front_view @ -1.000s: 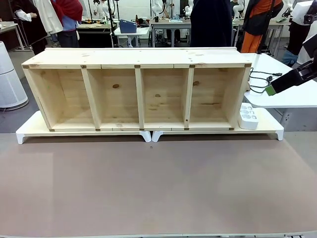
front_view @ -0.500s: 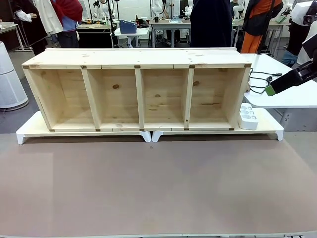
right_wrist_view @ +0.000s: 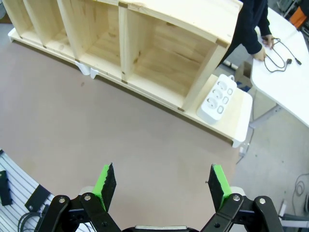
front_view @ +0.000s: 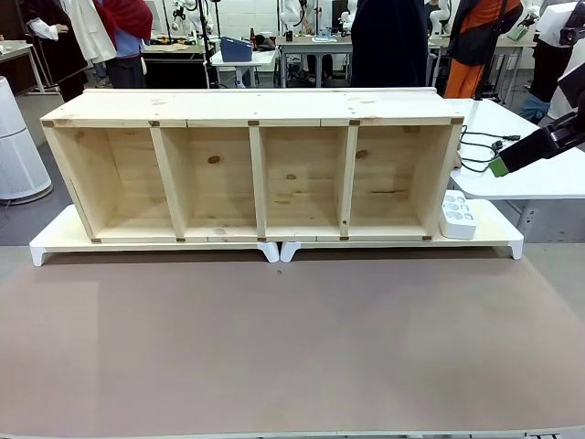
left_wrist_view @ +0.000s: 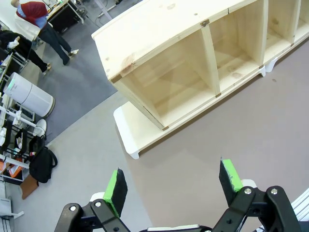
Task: Perform cable management.
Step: When the cord part of the Power Cable appears at the lower middle area of the table and stops, grasp the cord part of the Power Cable.
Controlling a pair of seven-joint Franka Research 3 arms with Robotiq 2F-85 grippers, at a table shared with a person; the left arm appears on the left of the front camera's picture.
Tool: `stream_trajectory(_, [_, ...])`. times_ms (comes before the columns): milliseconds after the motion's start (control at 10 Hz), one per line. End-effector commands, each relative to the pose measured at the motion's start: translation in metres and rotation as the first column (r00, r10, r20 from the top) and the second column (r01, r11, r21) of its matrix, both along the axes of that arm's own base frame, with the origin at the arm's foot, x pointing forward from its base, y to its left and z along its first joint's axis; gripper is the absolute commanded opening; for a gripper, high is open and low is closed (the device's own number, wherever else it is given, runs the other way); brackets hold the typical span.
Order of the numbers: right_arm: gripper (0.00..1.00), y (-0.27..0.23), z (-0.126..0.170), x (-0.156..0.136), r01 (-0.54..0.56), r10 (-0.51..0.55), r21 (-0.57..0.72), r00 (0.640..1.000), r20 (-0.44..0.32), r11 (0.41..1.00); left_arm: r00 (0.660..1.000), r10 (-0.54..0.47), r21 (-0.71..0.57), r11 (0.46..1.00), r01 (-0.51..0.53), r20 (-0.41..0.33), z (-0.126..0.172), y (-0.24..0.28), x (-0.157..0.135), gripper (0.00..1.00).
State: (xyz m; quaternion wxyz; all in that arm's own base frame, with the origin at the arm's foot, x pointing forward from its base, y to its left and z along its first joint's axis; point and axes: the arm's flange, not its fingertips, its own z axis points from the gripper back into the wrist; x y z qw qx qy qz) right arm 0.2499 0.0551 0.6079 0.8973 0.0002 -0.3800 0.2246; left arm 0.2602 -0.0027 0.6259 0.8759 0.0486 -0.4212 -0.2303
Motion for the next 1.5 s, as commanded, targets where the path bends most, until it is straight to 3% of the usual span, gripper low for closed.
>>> stream_trajectory(0, [1.00,-0.0002,-0.0007,0.0005,0.001,-0.001,0.000,1.000,-0.003,1.000,1.000,0.000,0.001,1.000,0.000,0.003,0.0008,0.0001,-0.0008,1.00])
stream_trajectory(1400, [1.00,-0.0002,-0.0007,0.0005,0.001,-0.001,0.000,1.000,-0.003,1.000,1.000,0.000,0.001,1.000,0.000,0.003,0.0008,0.0001,-0.0008,1.00])
